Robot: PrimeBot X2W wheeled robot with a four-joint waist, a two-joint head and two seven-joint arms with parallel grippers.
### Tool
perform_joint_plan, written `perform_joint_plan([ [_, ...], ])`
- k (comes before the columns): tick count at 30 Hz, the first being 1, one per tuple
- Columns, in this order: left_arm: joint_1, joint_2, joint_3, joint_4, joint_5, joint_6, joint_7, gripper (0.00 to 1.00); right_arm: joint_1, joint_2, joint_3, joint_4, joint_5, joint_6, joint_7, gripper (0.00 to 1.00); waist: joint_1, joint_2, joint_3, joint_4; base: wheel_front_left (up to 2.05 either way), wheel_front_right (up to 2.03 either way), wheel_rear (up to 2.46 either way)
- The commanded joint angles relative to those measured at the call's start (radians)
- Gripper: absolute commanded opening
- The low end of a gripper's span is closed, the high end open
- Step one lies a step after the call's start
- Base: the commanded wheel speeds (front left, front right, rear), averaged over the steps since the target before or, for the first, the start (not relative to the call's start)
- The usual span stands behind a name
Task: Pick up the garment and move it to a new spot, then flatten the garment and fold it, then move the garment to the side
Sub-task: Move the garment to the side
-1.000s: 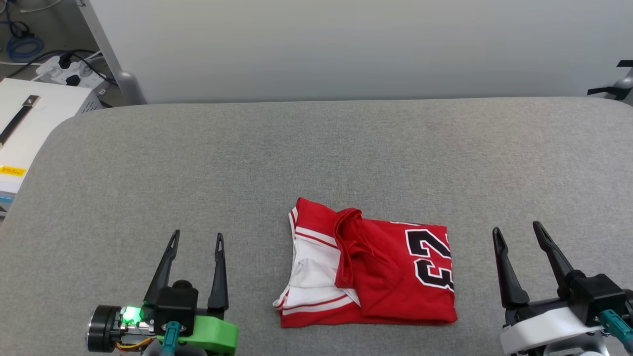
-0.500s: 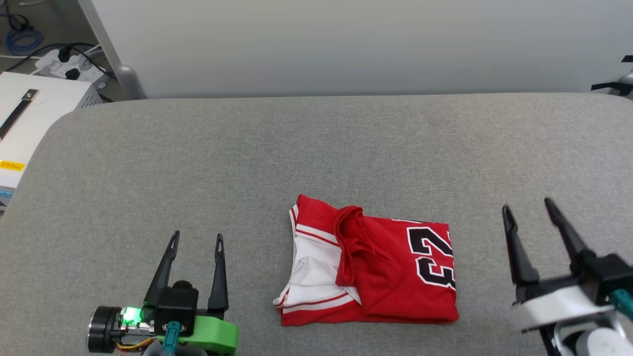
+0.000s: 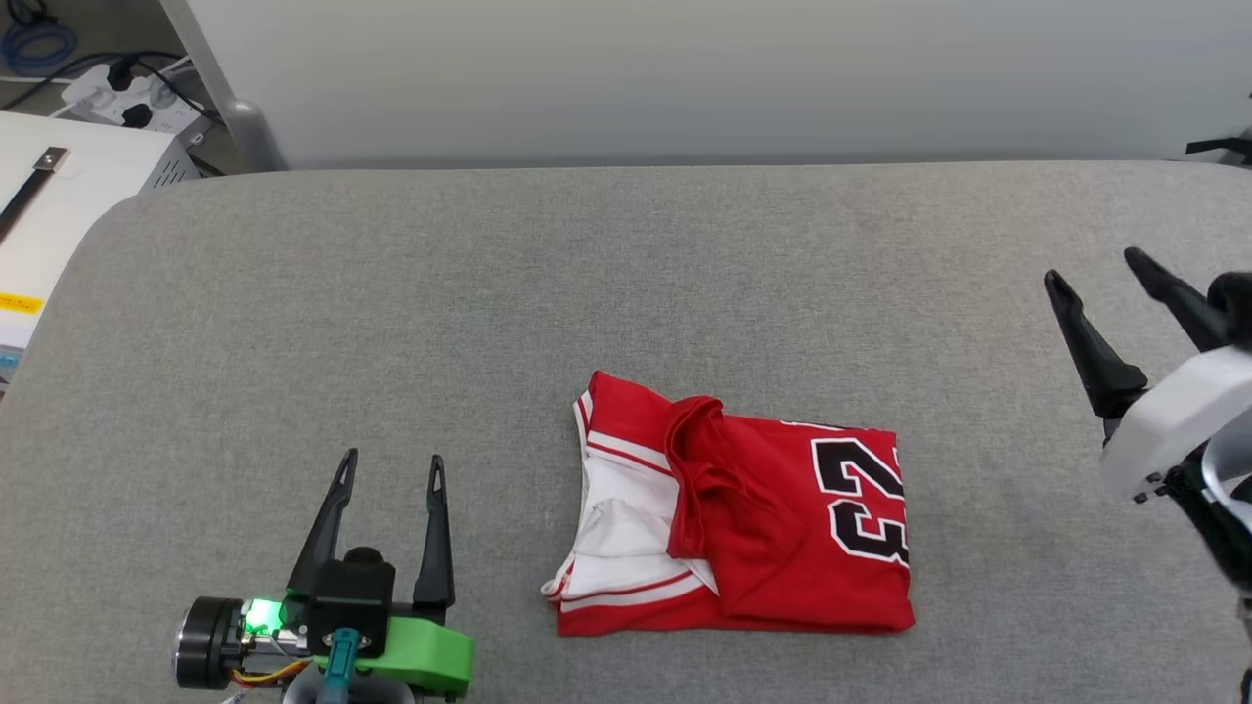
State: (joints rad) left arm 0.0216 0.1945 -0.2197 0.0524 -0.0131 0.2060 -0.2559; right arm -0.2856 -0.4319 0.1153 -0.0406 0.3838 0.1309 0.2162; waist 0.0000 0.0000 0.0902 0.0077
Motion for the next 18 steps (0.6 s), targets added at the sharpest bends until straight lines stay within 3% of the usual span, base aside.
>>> perform_joint_plan([
  [1,-0.018,-0.001,0.0,0.0,-0.004,0.004,-0.006,1.0,-0.019,-0.024,0.012,-0.002,0.062,0.0,0.068,1.0,0.0,0.0,0.005,0.003,0.0,0.0,0.0],
  [9,-0.033,-0.008,-0.002,-0.005,-0.005,0.003,-0.006,1.0,0.009,-0.108,0.074,0.034,0.401,0.0,0.411,1.0,0.0,0.0,0.04,0.018,0.0,0.0,0.0],
  [13,-0.049,-0.013,-0.001,-0.006,-0.006,0.003,-0.006,1.0,0.032,-0.12,0.113,0.054,0.493,0.0,0.505,1.0,0.0,0.0,0.069,0.028,0.0,0.0,0.0],
  [18,-0.071,-0.017,-0.003,-0.006,-0.005,-0.001,-0.006,1.0,0.035,-0.112,0.156,0.083,0.546,0.0,0.538,1.0,0.0,0.0,0.107,0.042,0.0,0.0,0.0],
])
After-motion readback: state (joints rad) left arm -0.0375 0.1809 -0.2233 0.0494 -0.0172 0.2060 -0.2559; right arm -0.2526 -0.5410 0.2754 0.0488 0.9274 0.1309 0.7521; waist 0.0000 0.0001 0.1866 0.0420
